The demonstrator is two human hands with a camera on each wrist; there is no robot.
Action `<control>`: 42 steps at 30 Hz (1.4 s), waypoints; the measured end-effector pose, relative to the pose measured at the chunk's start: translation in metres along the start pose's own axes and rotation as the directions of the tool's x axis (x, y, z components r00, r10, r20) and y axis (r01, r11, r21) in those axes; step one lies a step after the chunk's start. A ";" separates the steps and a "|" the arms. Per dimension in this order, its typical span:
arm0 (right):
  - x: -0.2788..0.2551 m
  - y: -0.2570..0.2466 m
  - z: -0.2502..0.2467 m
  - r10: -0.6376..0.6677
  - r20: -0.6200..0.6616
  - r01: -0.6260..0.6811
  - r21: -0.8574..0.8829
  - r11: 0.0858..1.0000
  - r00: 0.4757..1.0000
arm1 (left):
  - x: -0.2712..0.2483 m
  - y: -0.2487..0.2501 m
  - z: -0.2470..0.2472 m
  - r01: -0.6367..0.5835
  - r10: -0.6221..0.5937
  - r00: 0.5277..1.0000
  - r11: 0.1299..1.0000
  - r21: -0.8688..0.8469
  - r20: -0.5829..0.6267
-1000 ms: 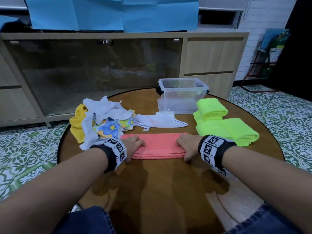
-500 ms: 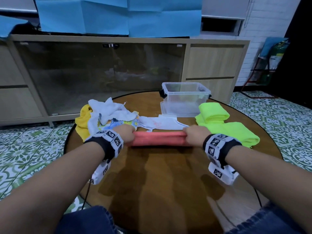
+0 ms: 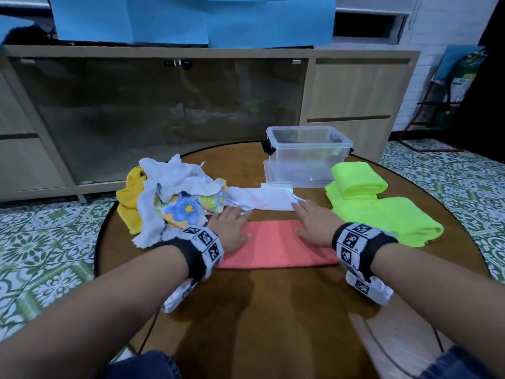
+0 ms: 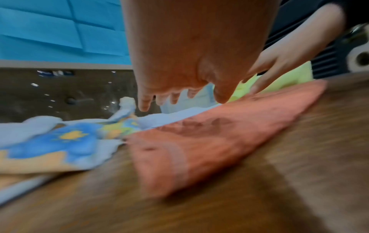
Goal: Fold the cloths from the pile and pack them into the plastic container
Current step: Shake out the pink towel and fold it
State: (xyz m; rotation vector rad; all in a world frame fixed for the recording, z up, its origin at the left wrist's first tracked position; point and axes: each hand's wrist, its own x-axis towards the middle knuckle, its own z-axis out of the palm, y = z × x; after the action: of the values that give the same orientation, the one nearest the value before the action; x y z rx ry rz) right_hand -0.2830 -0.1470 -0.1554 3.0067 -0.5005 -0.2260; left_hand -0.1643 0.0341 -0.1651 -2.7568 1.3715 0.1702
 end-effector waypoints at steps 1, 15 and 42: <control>-0.002 -0.009 0.002 -0.036 0.068 0.034 0.025 0.999 0.997 | -0.001 0.012 0.003 -0.057 0.058 0.996 0.998 -0.020 0.074; -0.018 -0.020 0.026 0.010 0.346 -0.037 0.071 0.997 0.938 | -0.014 -0.004 0.023 0.117 -0.108 0.935 0.993 -0.005 0.339; -0.017 -0.022 0.026 0.012 0.338 -0.027 0.039 0.999 0.941 | -0.015 -0.024 0.027 0.194 -0.186 0.928 0.981 0.009 0.322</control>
State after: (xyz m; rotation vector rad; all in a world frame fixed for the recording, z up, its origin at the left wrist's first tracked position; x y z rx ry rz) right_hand -0.2963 -0.1221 -0.1815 3.0113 -0.5668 -0.7478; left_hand -0.1562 0.0628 -0.1904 -2.7015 1.0212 0.5987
